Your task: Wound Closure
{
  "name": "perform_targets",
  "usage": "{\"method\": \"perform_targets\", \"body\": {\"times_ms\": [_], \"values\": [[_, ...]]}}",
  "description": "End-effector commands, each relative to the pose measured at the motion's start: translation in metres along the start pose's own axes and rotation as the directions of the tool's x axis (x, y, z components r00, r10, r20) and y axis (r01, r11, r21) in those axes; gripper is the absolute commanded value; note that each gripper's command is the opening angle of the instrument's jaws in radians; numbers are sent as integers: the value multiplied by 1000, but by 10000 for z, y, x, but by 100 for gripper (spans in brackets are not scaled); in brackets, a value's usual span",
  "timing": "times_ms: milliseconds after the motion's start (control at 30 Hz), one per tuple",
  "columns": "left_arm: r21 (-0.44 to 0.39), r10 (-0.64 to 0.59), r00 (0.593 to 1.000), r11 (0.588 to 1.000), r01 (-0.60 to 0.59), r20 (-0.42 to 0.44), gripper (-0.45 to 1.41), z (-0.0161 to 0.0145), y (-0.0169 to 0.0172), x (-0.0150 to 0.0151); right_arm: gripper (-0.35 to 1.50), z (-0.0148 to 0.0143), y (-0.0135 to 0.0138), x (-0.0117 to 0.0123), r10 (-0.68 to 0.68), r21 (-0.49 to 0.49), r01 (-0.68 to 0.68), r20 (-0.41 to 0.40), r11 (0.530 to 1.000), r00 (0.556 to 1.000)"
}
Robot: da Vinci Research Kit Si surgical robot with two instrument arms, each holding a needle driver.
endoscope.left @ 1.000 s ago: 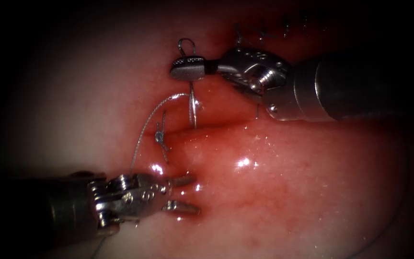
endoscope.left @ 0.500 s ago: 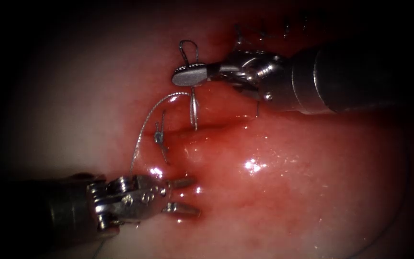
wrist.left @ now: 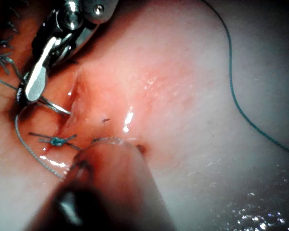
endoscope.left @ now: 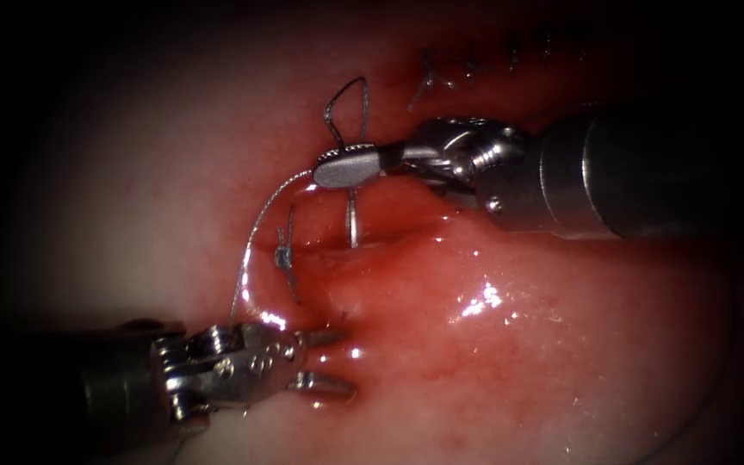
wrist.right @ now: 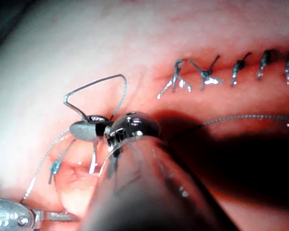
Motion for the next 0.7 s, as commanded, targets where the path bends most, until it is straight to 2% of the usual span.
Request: {"method": "perform_targets", "body": {"times_ms": [33, 400, 700], "values": [[-2, 1, 1000, 1000, -1, -1, 62, 8, 0, 1, -35, 11, 3, -9, 7, 5, -7, 6, 1000, 1000], [4, 2, 1000, 1000, -2, 4, 62, -4, -4, -1, -35, 12, 16, -46, 58, 9, -59, 46, 998, 997], [8, 2, 1000, 1000, -2, 6, 62, -7, -6, -1, -35, 8, 10, -82, 70, -13, -69, 93, 998, 993]]}}
